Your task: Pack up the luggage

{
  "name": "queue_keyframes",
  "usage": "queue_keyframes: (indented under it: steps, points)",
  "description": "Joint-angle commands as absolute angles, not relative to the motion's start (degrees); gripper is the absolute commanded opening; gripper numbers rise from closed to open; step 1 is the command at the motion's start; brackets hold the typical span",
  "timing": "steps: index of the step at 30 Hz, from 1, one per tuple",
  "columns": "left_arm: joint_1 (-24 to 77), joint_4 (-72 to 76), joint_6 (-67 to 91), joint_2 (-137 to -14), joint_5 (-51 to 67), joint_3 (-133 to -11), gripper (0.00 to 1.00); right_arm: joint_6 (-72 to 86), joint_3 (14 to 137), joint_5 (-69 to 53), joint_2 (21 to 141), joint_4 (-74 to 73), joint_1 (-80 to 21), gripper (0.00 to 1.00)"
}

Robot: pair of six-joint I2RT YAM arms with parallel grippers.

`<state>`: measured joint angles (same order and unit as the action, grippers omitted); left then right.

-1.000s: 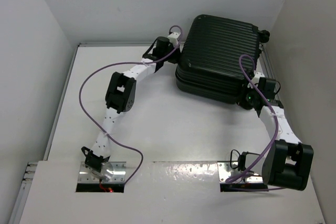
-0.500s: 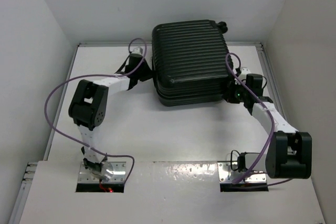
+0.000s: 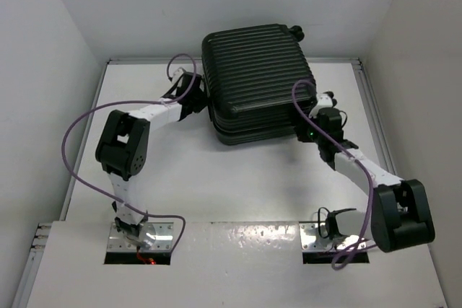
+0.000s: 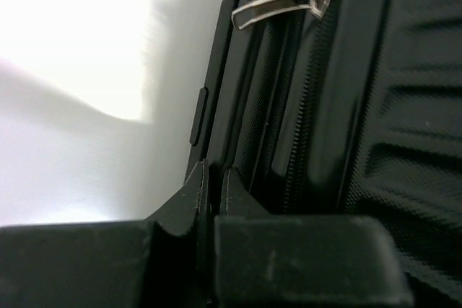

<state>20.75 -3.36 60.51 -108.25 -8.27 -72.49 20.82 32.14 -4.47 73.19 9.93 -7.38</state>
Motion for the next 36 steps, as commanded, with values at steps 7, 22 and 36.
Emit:
queue_keyframes:
  steps: [7, 22, 36]
  points:
    - [33.0, 4.0, 86.8, -114.2, 12.2, -77.5, 0.0, 29.1, 31.4, -1.2, 68.9, 21.8, -18.5, 0.0]
    - [33.6, 16.6, 96.3, -110.9, 10.7, -70.6, 0.0, 30.1, 37.2, 0.6, 72.3, 19.4, -28.6, 0.0]
    - [34.8, 10.0, 69.6, -110.6, -1.7, -72.3, 0.0, 21.0, 44.3, -0.7, 72.3, 15.6, -37.2, 0.0]
